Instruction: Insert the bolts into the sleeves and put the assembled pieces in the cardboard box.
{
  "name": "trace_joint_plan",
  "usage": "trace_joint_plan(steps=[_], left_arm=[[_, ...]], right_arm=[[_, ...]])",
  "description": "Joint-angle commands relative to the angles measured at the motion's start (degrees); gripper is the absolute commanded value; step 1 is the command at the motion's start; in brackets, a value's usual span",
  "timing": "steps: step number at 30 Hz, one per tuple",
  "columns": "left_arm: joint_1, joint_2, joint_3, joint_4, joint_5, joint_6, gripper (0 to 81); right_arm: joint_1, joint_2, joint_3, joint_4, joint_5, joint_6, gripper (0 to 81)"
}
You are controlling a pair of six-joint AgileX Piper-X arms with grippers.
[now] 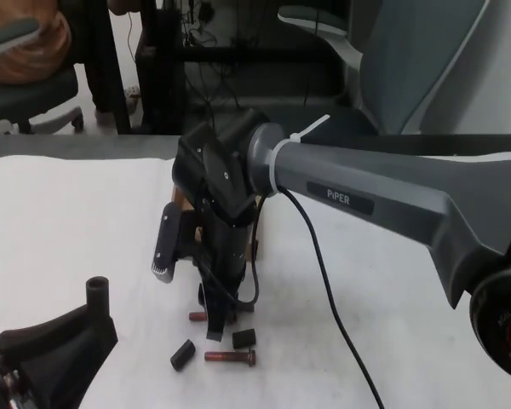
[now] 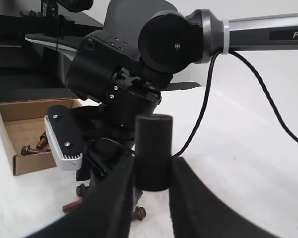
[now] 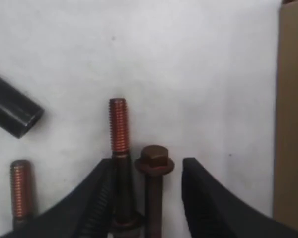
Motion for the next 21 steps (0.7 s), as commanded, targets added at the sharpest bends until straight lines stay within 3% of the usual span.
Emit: trace_joint_plan(steps=[1,21], left_arm=[[0.02,-0.47,-0.13,-0.67,0.21,0.59,1.8],[0.02,-0.47,1.95,-1.12,0.39,1.22,1.8]], right_arm=[[-0.37,-0.20,-0.58,-0.52,0.51,0.01,40.7],[-1.68,-0.20,-0.95,-4.82,2.24,0.15,40.7]])
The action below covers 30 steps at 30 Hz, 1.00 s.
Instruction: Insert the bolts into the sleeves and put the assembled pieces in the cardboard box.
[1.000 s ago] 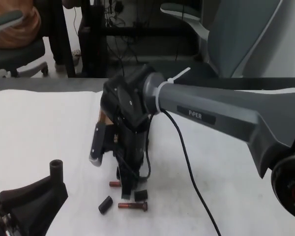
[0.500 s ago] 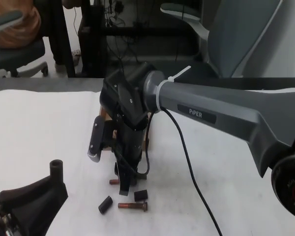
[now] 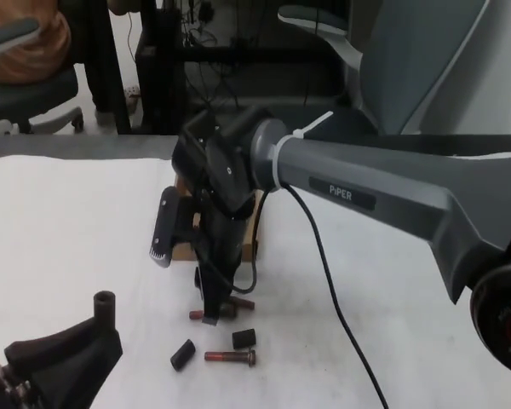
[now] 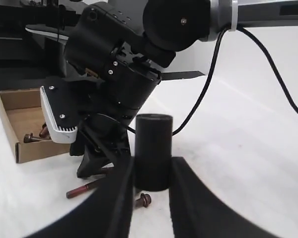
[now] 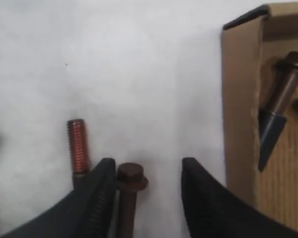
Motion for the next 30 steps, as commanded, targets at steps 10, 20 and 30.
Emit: trace_joint_plan(steps=[10,20,30], left_arm=[[0.02,-0.47,-0.05,-1.98,0.18,-0.04,1.8],[0.02,-0.47,-0.05,-1.97,-1.15,0.09,1.8],[0.02,-0.47,-0.05,-1.55,-1.14,0.45,1.8]], right_arm=[[-1.58,-0.20,-0.64,1.41,0.51,0.79,40.7],[-0.93,1.23,-0.02,2.56,-1.16,1.76,40.7],[-0.42,-0.23,0.72,-1.29,-1.73,4.39,0.4]])
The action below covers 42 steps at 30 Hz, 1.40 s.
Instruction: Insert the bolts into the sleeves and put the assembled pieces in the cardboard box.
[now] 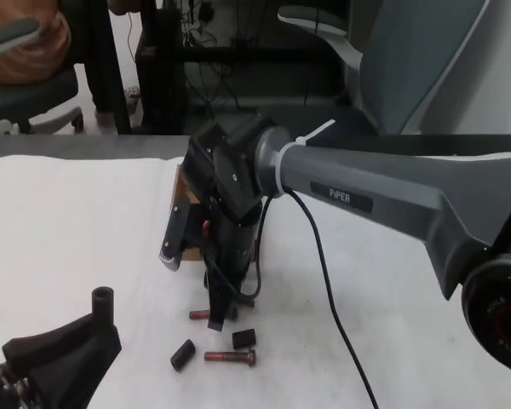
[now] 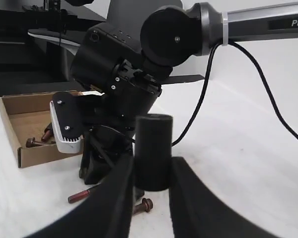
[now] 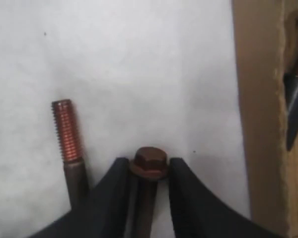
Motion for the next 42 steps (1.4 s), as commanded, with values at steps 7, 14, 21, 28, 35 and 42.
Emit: trace_joint_plan(steps=[7,14,21,28,35,42], left_arm=[[0.02,-0.36,2.63,-0.63,-1.85,1.71,1.8],[0.02,0.30,7.45,-13.09,-5.19,-2.92,1.8],[-0.09,7.53,7.45,-15.12,-6.82,0.65,1.8],[-1.57,22.78,7.45,-26.93,-5.55,5.59,1.8],[-7.40,44.10,7.45,-48.41,-7.50,5.90,1.8],[-11.78,59.88,7.45,-67.55,-10.33,2.12,1.8]], right_arm=[[-1.50,-12.87,1.22,-3.68,-9.43,6.33,0.4],[-3.40,-29.78,17.83,-20.78,-13.40,12.06,0.4],[-1.43,-45.05,42.97,-44.70,-15.12,22.33,0.4],[1.24,-52.50,49.23,-46.61,-15.86,26.77,0.4],[3.54,-53.56,49.23,-44.76,-19.12,29.85,0.4],[4.07,-53.44,49.23,-43.03,-19.12,29.63,0.4]])
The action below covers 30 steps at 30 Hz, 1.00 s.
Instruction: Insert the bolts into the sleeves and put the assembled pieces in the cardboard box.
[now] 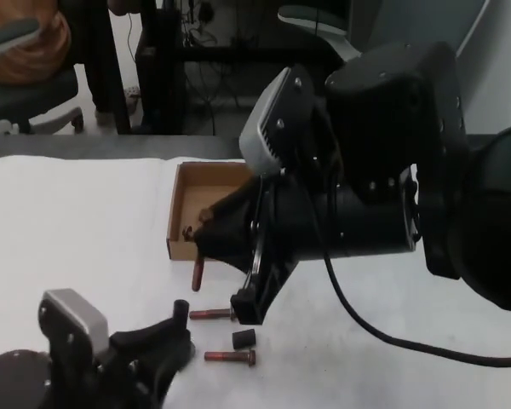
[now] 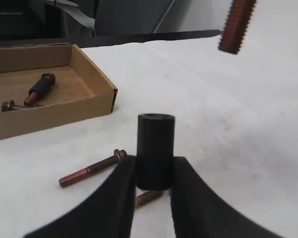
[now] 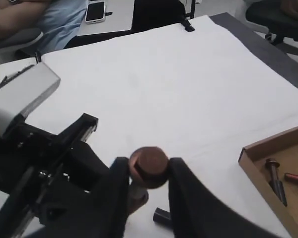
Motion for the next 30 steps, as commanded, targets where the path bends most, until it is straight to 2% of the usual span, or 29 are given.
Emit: trace_joint_plan(steps=[1,10,30], left_arm=[[-1.32,3.85,-0.56,-9.59,-0.84,-0.55,1.8],[-1.30,5.40,-0.56,-14.38,3.38,-2.57,1.8],[-1.30,5.40,-0.56,-14.58,4.14,-2.57,1.8]], right_arm=[[0.16,-0.49,-0.11,0.79,-0.32,0.21,0.4],[0.16,1.91,-0.11,0.17,-0.32,-0.68,0.4],[0.02,4.84,-0.37,-6.58,-0.32,-3.40,0.4]])
